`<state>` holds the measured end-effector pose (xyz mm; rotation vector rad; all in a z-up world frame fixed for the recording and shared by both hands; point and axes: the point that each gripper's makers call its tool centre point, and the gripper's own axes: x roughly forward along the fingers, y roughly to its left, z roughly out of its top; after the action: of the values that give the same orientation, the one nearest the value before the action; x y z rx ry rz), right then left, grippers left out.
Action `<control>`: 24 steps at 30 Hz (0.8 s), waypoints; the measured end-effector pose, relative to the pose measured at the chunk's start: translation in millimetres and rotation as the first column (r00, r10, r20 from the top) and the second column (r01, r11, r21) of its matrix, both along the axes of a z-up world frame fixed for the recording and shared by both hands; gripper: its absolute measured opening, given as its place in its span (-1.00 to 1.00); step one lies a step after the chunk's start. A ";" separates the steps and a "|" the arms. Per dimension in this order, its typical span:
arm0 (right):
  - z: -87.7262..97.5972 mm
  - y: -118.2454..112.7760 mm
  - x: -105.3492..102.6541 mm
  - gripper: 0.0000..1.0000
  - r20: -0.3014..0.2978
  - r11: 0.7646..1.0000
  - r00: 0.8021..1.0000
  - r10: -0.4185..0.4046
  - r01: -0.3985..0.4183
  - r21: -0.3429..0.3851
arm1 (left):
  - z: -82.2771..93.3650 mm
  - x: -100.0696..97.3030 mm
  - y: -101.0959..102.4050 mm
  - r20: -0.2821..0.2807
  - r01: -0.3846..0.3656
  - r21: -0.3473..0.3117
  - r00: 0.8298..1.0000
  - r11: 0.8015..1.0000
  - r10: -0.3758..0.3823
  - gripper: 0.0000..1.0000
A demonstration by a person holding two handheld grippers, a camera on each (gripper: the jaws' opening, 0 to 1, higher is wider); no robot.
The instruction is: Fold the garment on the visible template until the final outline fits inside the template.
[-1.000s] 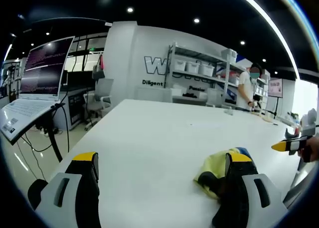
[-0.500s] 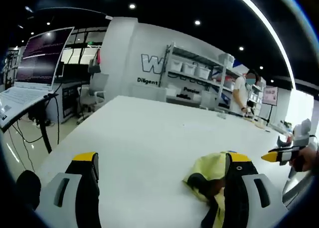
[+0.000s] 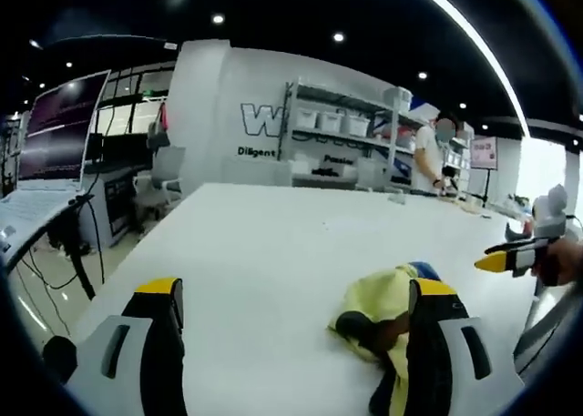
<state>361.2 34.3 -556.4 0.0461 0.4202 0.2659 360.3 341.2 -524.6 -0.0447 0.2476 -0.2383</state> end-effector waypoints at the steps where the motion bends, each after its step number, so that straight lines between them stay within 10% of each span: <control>1: 0.7 3.4 -1.9 0.89 0.005 1.000 1.000 0.006 -0.006 -0.021 | 0.2 -0.6 -5.3 0.006 0.023 0.007 1.000 1.000 -0.024 0.90; 7: 2.7 32.0 0.7 0.74 0.030 0.985 0.987 0.157 -0.154 -0.078 | -9.8 -3.0 -20.0 -0.043 0.087 0.111 0.996 0.990 -0.082 0.80; 24: 2.3 36.9 -5.2 0.61 0.015 0.951 0.969 0.246 -0.239 -0.198 | -12.5 -1.2 -16.6 -0.052 0.139 0.190 0.990 0.972 -0.131 0.71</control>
<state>356.0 71.2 -554.0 -0.2040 0.4110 0.4663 359.1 324.6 -537.1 0.1609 0.3122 -0.3481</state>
